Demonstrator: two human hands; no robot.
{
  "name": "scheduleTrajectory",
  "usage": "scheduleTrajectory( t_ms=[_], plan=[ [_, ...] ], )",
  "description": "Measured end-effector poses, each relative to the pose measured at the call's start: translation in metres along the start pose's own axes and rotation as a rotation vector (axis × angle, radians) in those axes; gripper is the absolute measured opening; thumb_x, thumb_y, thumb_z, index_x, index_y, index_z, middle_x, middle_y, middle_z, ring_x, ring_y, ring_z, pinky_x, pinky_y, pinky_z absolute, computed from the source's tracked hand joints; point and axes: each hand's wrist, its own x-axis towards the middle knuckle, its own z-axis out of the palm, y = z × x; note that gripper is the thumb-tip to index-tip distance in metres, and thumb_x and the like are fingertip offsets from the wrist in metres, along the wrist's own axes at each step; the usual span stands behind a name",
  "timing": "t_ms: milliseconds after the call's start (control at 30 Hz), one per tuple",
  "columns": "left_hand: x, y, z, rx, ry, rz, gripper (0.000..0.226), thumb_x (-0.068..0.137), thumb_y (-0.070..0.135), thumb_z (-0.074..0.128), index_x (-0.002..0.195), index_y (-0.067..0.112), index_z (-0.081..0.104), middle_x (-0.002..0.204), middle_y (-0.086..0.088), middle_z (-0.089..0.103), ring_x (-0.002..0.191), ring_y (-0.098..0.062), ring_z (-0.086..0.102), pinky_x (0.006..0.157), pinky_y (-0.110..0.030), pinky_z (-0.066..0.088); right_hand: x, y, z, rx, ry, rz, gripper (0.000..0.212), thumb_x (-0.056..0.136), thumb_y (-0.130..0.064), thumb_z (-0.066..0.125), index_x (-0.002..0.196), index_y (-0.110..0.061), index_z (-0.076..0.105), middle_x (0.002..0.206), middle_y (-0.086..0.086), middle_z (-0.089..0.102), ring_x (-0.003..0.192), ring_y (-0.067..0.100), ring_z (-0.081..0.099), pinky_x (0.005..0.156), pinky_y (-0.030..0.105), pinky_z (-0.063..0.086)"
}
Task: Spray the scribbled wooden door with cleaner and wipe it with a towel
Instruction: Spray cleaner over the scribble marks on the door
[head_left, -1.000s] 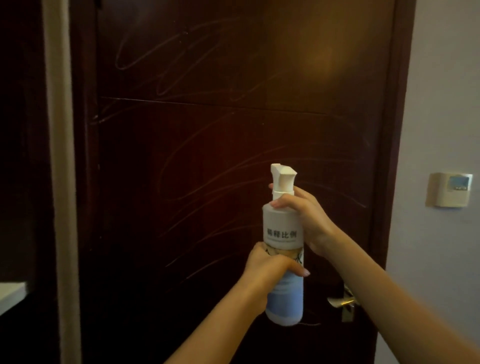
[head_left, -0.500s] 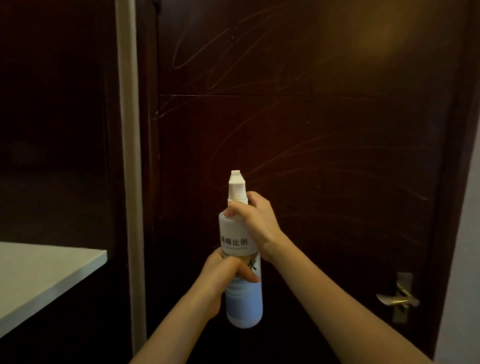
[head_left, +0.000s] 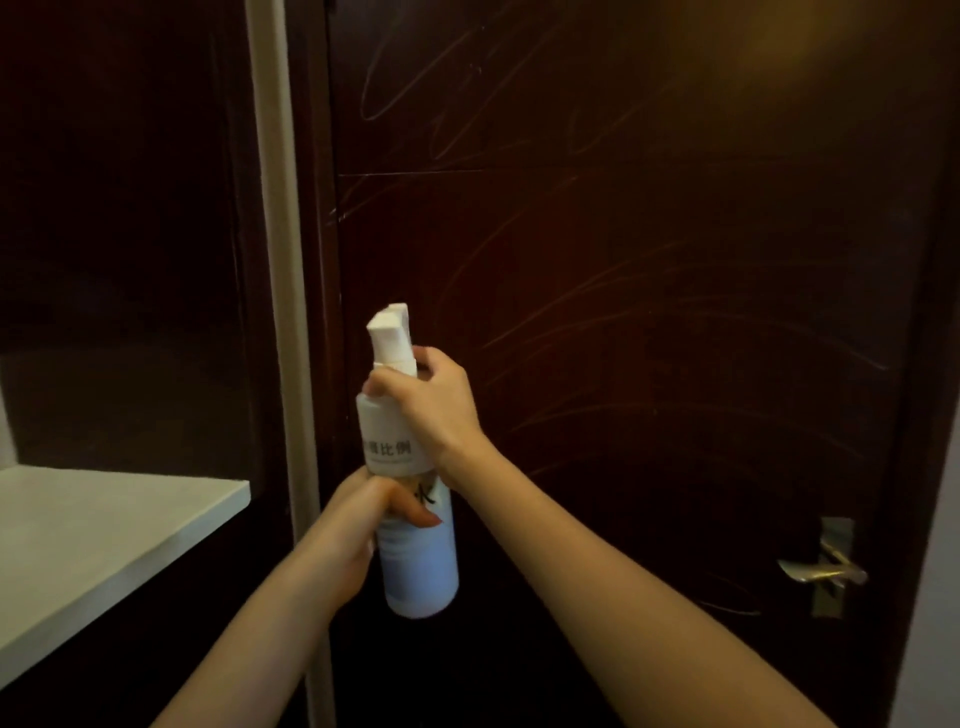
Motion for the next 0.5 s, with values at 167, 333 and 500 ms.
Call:
scheduleTrajectory(
  t_ms=[167,333,500],
  plan=[
    [0.01,0.023,-0.012,0.026,0.004,0.103,0.057,0.061,-0.021,0.057,0.112,0.003,0.062,0.11,-0.016,0.063,0.114,-0.032,0.051,0.1,-0.048,0.04,0.011,-0.024,0.003,0.023,0.058,-0.067,0.038,0.072,-0.022,0.07,0.106,-0.014,0.055,0.091,-0.002,0.061,0.084,0.014,0.06,0.071,0.03,0.051],
    [0.016,0.004,-0.001,0.013,0.033,0.028,0.055,0.064,-0.023,0.059,0.114,0.0,0.057,0.094,-0.011,0.058,0.113,-0.034,0.047,0.094,-0.04,0.038,0.0,-0.013,-0.012,0.018,-0.059,-0.041,0.048,0.077,-0.018,0.067,0.122,-0.014,0.05,0.099,-0.002,0.06,0.085,0.009,0.057,0.066,0.022,0.043],
    [0.012,-0.043,0.025,0.006,-0.043,-0.031,0.087,0.018,0.001,0.068,0.105,0.005,0.064,0.106,-0.017,0.062,0.107,-0.032,0.053,0.098,-0.05,0.043,-0.022,0.025,-0.035,-0.013,-0.048,0.115,0.041,0.077,-0.018,0.067,0.116,-0.013,0.054,0.095,-0.001,0.06,0.082,0.011,0.056,0.066,0.024,0.044]
  ],
)
